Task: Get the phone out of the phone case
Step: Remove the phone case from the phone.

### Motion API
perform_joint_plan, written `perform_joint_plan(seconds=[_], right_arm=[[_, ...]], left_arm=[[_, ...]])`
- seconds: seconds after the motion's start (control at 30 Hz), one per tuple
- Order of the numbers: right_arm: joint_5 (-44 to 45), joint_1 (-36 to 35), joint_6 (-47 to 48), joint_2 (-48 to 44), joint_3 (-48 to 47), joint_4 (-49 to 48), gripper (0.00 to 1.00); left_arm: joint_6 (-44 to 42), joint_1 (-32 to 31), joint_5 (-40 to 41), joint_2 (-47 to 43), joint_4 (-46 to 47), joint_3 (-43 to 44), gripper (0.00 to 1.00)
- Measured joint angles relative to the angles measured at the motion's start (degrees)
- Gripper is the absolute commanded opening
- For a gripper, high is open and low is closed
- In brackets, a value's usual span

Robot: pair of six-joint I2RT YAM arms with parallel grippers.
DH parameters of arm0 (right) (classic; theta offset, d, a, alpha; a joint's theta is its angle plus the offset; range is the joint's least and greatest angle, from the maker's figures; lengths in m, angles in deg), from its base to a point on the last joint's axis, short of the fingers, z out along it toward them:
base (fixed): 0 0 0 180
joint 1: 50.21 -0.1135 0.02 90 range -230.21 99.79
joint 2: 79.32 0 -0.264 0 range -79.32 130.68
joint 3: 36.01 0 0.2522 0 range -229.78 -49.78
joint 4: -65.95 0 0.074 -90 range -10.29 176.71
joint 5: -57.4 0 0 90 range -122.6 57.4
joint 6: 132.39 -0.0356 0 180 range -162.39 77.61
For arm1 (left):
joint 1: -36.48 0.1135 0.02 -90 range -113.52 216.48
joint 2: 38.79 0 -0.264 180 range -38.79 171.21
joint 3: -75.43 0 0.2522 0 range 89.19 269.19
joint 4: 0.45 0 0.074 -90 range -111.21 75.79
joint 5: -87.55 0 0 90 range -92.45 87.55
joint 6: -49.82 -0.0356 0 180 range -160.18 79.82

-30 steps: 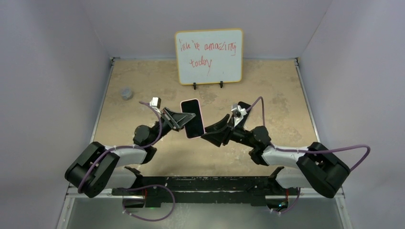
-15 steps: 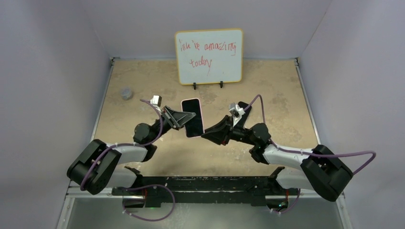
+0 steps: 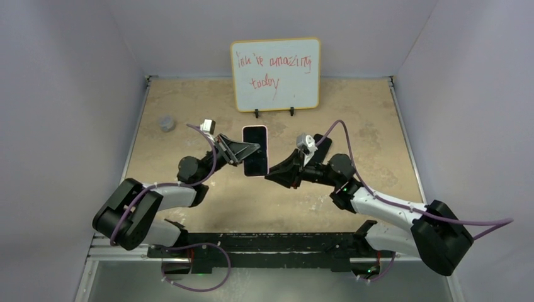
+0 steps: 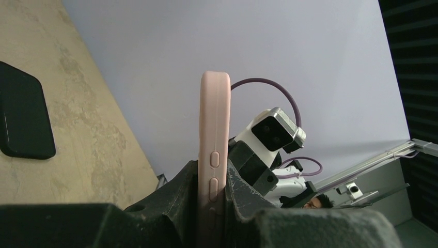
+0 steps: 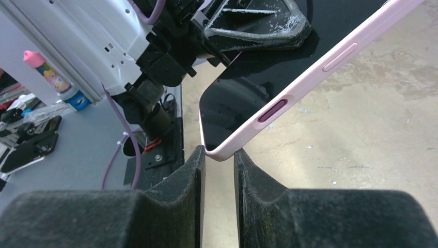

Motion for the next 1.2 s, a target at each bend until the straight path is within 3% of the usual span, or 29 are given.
perform_joint_plan(seconds=[0.5,0.63,0.93,1.2], right_arm=[[-1.2,-1.0,3.8,6.3,-3.5,3.4,0.0],[3.8,-1.1,3.7,8.1,-4.1,5.3,0.01],[13.7,-0.5,0.5,3.2,-1.2,7.4,0.52],[20.6,-0.5,-5.8,-5.4,3.8,6.1,0.66]], left_arm=[[3.0,1.0,-1.3,3.4,-1.2,1.4,0.0],[3.7,-0.2,-3.1,1.7,-1.2,1.4,0.0],[-1.5,-1.6,-3.1,-6.7,-3.3,1.4,0.0],[-5.0,-1.6,3.6,-8.1,-5.9,-1.7,0.0]])
